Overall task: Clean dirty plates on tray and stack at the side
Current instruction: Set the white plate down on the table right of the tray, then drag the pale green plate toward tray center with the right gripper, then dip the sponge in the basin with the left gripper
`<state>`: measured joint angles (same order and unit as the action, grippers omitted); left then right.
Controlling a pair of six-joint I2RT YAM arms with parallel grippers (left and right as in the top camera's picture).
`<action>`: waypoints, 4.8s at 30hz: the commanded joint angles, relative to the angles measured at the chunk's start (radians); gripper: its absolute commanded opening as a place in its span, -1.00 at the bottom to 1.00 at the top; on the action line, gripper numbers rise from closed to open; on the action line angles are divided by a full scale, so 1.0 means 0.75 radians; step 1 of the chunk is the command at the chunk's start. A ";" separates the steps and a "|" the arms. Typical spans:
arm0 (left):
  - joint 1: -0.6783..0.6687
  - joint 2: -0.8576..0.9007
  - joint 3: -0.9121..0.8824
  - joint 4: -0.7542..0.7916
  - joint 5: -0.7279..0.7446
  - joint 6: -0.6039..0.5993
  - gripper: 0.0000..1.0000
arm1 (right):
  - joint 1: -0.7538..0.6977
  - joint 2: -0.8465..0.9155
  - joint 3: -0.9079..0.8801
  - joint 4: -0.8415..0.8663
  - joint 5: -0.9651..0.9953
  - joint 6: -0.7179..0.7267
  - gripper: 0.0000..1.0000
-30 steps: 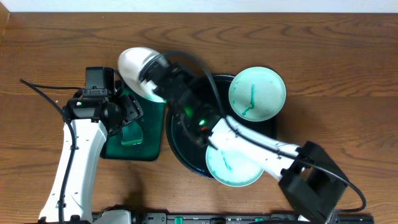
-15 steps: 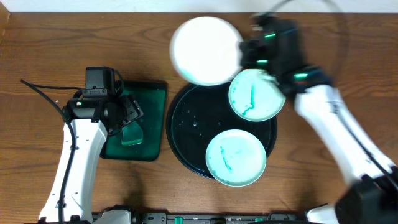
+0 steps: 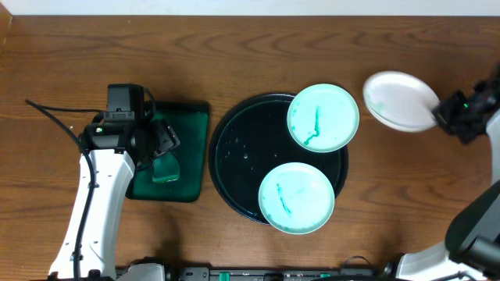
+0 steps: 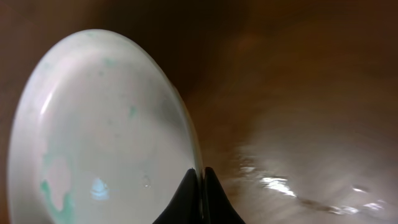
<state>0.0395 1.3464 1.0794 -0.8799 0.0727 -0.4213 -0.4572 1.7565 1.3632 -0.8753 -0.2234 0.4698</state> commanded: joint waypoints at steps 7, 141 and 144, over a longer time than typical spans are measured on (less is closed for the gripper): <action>0.008 0.000 0.022 -0.004 -0.007 0.003 0.60 | -0.011 0.091 -0.226 0.040 0.083 -0.081 -0.97; -0.017 0.020 0.044 0.008 -0.103 0.099 -0.86 | 1.152 -0.114 -0.249 0.450 0.244 -0.475 -0.97; -0.017 0.017 0.044 0.014 -0.108 0.111 -0.86 | 1.152 -0.114 -0.249 0.450 0.188 -0.531 -0.97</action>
<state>0.0246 1.3514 1.0969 -0.8673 -0.0158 -0.3748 0.3965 1.6650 1.1721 -0.5400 -0.0326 0.1402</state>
